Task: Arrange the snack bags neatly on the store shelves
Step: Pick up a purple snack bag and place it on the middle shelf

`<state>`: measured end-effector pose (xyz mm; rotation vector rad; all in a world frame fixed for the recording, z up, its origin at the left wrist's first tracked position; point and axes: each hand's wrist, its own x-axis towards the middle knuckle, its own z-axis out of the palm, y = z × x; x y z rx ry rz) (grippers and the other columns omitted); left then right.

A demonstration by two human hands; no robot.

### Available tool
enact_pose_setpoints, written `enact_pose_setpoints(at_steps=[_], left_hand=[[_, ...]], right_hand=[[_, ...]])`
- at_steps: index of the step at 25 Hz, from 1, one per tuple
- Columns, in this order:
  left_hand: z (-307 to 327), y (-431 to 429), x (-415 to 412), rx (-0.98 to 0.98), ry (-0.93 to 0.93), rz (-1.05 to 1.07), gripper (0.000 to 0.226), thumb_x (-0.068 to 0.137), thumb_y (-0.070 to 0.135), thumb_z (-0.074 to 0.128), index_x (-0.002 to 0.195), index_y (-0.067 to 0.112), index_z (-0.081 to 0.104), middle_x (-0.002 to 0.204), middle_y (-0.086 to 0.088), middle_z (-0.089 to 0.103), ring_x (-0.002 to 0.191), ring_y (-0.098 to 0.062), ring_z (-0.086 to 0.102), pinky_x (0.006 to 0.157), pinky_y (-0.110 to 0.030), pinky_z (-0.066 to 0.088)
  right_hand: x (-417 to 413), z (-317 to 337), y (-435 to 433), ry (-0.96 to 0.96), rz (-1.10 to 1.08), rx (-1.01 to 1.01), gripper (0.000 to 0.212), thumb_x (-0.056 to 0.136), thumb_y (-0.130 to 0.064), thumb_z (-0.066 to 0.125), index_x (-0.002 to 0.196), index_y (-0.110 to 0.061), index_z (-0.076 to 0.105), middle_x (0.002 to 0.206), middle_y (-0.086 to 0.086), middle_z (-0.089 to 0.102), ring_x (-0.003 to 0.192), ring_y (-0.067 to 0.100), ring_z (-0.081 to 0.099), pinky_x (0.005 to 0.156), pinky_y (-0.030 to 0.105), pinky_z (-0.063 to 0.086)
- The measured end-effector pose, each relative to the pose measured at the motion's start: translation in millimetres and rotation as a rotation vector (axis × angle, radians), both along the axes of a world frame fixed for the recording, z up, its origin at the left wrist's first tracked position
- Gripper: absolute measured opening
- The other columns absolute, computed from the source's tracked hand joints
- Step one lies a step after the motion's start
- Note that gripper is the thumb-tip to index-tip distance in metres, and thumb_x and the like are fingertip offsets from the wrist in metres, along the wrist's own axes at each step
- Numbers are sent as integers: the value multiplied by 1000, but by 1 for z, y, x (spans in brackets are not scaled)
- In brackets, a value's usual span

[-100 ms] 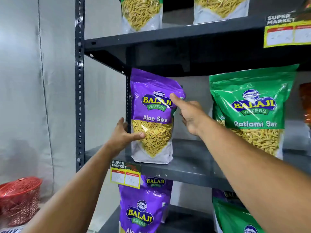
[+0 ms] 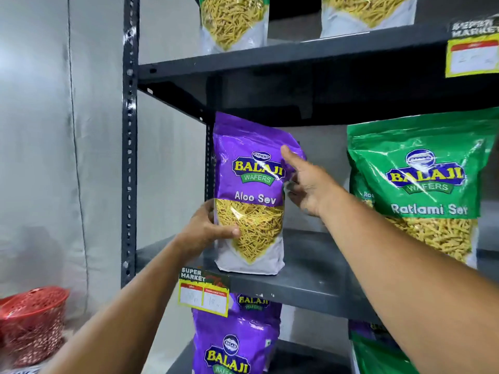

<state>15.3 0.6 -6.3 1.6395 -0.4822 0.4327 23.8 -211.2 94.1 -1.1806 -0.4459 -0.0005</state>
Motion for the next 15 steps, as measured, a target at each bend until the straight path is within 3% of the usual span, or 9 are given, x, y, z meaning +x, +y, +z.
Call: enact_pose_setpoints(at_steps=[1,3,6,8,10,15], left_hand=[[-3,-1,4,35,32,-79,89,38,20,101,115,4,59,102,-10,79,96,-27,75,78,-29,61],[-9,-6,8,74,55,-126,59,55,-8,85,110,3,66,102,-9,80,94,-25,76,79,-30,61],[-7,-9,0,89,24,-43,51,67,-28,70,103,8,67,90,-1,82,86,-16,78,75,-26,62],[-4,-15,-13,147,-13,6,53,69,-26,72,104,13,67,90,3,82,87,-13,77,81,-27,62],[-3,-21,-29,190,-48,33,55,66,-22,76,104,18,68,93,5,81,89,-11,76,79,-24,61],[-11,-57,-98,158,-64,3,59,62,-14,80,114,9,66,102,1,80,95,-16,76,81,-24,58]], right_hand=[[9,6,6,28,36,10,36,74,-35,75,94,-9,64,61,5,71,45,14,66,43,25,53],[27,13,14,-10,26,54,37,77,-27,73,105,-5,66,83,13,74,62,23,70,58,40,60],[25,27,13,-137,-36,162,15,79,-8,70,93,-5,66,85,16,72,69,26,70,77,55,57],[13,33,8,-209,-58,152,7,79,-4,69,84,-8,66,79,14,72,66,25,69,76,54,57],[-5,36,-1,-278,-77,134,10,79,-3,69,88,-6,67,83,15,72,68,25,69,75,52,58],[-69,41,-45,-441,-99,63,12,76,1,70,79,-10,69,72,6,74,69,22,69,74,42,60]])
